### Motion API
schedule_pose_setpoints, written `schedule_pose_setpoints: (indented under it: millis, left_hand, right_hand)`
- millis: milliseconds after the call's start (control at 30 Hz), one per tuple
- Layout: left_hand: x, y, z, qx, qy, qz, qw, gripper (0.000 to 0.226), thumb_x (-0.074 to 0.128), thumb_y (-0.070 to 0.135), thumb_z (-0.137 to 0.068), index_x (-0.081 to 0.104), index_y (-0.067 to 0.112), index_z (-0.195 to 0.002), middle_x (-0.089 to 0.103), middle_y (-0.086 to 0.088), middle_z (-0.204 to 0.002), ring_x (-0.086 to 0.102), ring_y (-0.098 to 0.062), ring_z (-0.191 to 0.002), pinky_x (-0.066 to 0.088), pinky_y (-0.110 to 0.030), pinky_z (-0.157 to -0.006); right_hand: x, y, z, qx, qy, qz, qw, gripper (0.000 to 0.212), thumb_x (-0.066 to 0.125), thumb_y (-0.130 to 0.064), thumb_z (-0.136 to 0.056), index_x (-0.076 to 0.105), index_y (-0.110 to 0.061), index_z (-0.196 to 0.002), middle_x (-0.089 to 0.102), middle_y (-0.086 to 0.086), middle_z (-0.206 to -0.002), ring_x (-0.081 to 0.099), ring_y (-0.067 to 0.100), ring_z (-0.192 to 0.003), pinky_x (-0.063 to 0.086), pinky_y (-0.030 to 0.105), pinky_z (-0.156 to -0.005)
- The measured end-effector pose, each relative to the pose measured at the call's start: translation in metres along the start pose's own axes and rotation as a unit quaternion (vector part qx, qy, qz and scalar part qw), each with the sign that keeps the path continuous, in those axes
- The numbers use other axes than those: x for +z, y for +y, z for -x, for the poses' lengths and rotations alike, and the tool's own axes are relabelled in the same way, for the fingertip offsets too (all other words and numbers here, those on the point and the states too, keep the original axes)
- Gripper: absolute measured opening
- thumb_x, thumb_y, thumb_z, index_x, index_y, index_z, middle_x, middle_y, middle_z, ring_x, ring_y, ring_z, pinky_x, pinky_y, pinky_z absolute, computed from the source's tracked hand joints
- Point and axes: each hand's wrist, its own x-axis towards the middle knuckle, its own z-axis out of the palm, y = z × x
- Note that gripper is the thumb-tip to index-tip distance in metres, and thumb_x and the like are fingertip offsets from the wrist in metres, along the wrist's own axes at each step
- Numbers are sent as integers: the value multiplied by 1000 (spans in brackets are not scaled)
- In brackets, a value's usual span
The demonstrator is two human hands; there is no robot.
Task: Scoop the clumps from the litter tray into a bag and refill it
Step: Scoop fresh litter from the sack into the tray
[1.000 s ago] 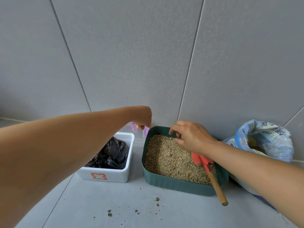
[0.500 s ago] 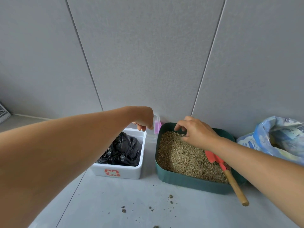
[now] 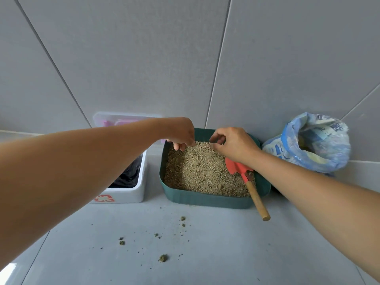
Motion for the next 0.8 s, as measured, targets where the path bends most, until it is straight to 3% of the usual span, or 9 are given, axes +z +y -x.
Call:
schedule_pose_setpoints:
  millis: [167, 267, 400, 500, 667, 800]
  left_hand:
    - [14, 23, -32, 23, -27, -14, 999, 27, 61, 33, -91, 68, 10, -102, 74, 0, -81, 67, -8, -62, 52, -38, -89]
    - [20, 37, -55, 26, -37, -3, 999, 28, 60, 34, -92, 67, 10, -103, 73, 1, -81, 68, -10, -64, 52, -37, -86]
    - [32, 54, -67, 17, -46, 48, 998, 26, 57, 30, -94, 65, 10, -107, 74, -1, -83, 66, -13, -64, 47, -26, -62]
    - [45, 62, -65, 9, -23, 76, 997, 22, 55, 29, -95, 64, 11, -104, 73, 1, -78, 63, -8, -56, 44, -20, -55]
    - [68, 60, -38, -14, 26, 131, 991, 18, 57, 30, -94, 65, 16, -101, 71, 3, -74, 68, -11, -64, 55, -32, -70]
    - [68, 60, -10, -47, 27, 163, 985, 16, 60, 28, -93, 67, 15, -99, 71, 2, -76, 66, -7, -60, 56, -30, -68]
  right_hand:
    - [5, 28, 1, 24, 11, -45, 999, 12, 72, -26, -85, 72, -27, -98, 64, -14, -81, 60, 4, -76, 45, 19, -62]
    - [5, 44, -1, 34, 23, -82, 996, 15, 73, -25, -84, 72, -28, -98, 66, -12, -86, 61, 5, -80, 46, 20, -68]
    - [6, 57, -1, 52, 34, -118, 991, 16, 70, -19, -85, 73, -25, -99, 69, -11, -89, 62, 5, -83, 43, 11, -66]
    - [10, 62, 5, 77, 55, -166, 982, 16, 66, -14, -88, 74, -23, -99, 70, -12, -91, 64, 5, -86, 45, 9, -70]
    - [15, 58, 29, 81, 61, -198, 975, 18, 67, -14, -90, 72, -22, -105, 70, -11, -95, 67, 4, -76, 52, 13, -66]
    - [8, 52, 55, 31, 6, -159, 987, 18, 69, -12, -88, 71, -19, -104, 65, -5, -101, 65, 7, -83, 55, 23, -78]
